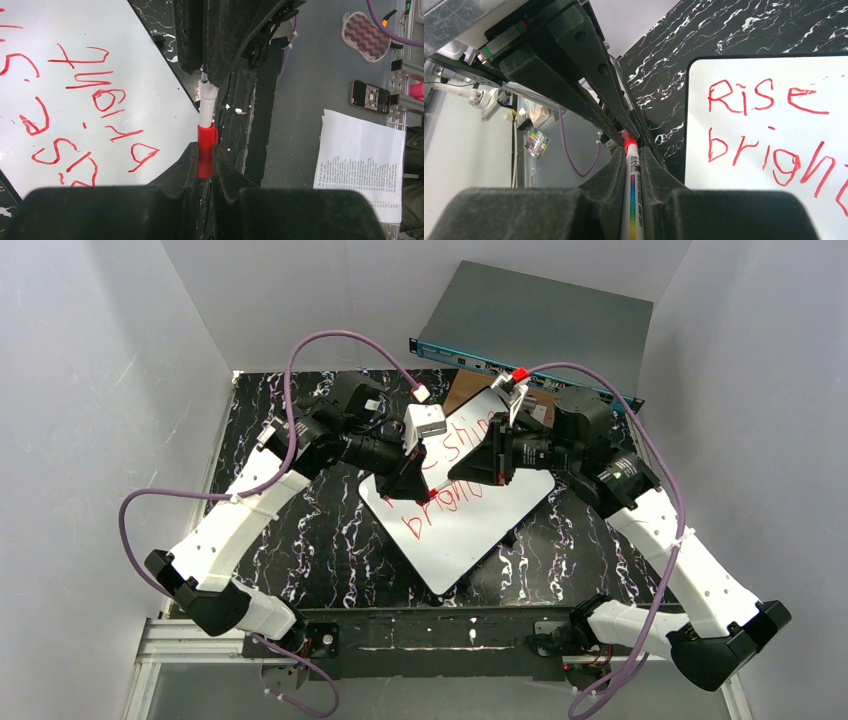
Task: Write a sentence on the whiteboard
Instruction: Close the whiteboard marker at the center of the board.
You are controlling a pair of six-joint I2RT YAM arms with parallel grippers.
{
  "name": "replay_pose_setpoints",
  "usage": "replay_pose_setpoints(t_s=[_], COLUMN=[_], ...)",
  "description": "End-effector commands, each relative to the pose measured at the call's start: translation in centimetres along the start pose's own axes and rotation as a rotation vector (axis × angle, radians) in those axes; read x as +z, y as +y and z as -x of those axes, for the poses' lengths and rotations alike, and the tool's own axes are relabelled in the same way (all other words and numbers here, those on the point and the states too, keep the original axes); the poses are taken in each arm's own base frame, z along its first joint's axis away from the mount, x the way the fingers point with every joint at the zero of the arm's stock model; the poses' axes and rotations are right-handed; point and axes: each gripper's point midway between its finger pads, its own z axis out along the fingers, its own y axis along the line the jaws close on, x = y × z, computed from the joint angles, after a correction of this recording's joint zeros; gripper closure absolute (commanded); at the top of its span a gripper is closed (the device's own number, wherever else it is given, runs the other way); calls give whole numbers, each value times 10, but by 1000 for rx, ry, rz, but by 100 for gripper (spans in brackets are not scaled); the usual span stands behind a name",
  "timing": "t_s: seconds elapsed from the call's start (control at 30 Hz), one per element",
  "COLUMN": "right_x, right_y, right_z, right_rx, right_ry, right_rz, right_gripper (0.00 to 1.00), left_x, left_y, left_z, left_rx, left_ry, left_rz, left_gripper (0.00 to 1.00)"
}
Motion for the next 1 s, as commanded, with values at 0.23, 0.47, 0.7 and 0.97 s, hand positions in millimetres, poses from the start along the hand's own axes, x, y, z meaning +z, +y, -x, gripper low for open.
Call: replay_pose_setpoints(t_s=[0.23,0.47,0.7,0.97], right_x=[10,19,41,56], right_y=[10,6,-1,4], right_z=[6,2,-13,-26], right_rx=[-15,21,68,65], right_ry=[-10,18,98,162], right_rz=[96,112,109,125], right_gripper=[99,99,99,99], left_x=[-5,-2,4,9], left_y=[-8,5,14,27], left_z=[16,45,77,103], left_rx=[24,11,26,30], left_ry=[-79,-207,-264,-321], left_rz=[-19,51,73,107], left_gripper=[100,100,100,100])
